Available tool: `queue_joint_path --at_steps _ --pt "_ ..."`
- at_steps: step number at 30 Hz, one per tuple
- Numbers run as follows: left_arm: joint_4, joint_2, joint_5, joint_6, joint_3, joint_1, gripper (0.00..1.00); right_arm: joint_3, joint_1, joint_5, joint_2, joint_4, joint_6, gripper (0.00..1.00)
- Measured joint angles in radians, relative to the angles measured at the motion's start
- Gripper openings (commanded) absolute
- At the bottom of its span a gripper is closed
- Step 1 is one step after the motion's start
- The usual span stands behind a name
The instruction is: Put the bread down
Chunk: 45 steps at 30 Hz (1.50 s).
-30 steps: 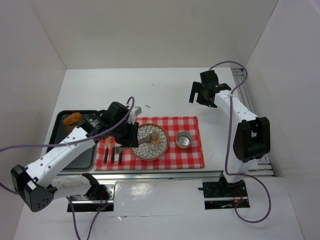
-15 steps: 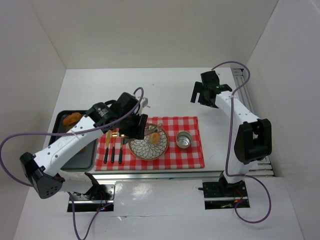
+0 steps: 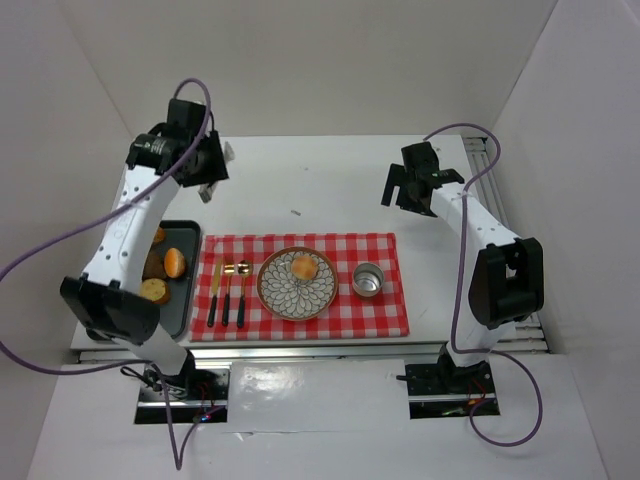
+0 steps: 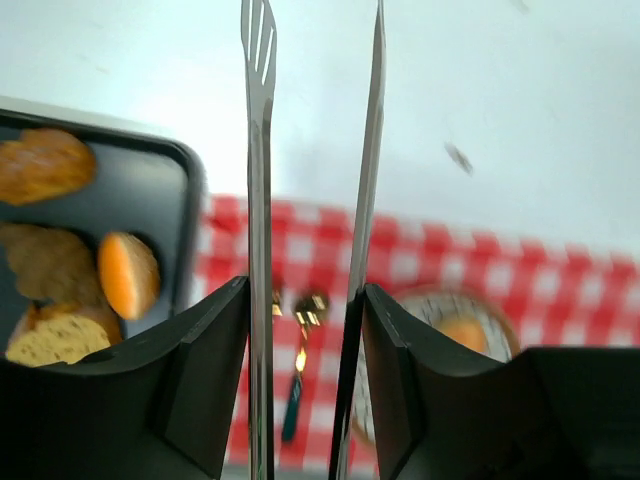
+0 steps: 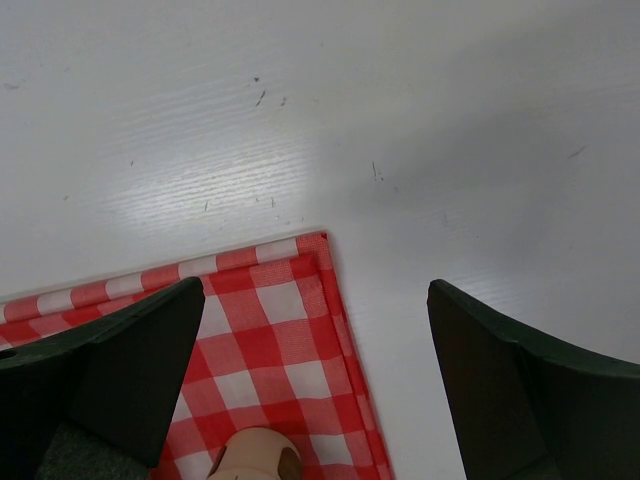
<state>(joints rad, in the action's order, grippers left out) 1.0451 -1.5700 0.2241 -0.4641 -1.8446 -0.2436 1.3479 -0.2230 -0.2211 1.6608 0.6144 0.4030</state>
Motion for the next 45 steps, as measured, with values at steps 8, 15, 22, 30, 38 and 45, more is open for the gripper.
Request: queue_joint_path --at_steps 8,15,22,30,38,45 --pt "-0.214 -0.204 0.090 -0.011 -0.021 0.216 0.61 0.000 0.000 -0.011 0.000 0.001 -0.004 1.00" --pt "-0.385 -0.369 0.158 -0.016 -0.030 0.223 0.61 0.000 0.000 -0.011 0.002 0.001 -0.017 1.00" --pt "-0.441 -0.595 0.166 -0.015 -0.130 0.212 0.80 0.000 0.005 -0.022 0.002 0.002 -0.034 1.00" --pt "-0.369 -0.750 0.119 -0.025 -0.310 0.206 1.00 0.000 0.016 -0.032 0.002 0.000 -0.034 1.00" --pt "-0.383 -0.472 0.052 -0.012 -0.099 0.149 0.99 -0.024 0.017 -0.031 -0.017 -0.010 -0.035 1.00" --pt "-0.411 -0.094 0.002 0.023 0.114 0.025 0.96 -0.024 0.024 -0.048 -0.018 -0.008 -0.038 1.00"
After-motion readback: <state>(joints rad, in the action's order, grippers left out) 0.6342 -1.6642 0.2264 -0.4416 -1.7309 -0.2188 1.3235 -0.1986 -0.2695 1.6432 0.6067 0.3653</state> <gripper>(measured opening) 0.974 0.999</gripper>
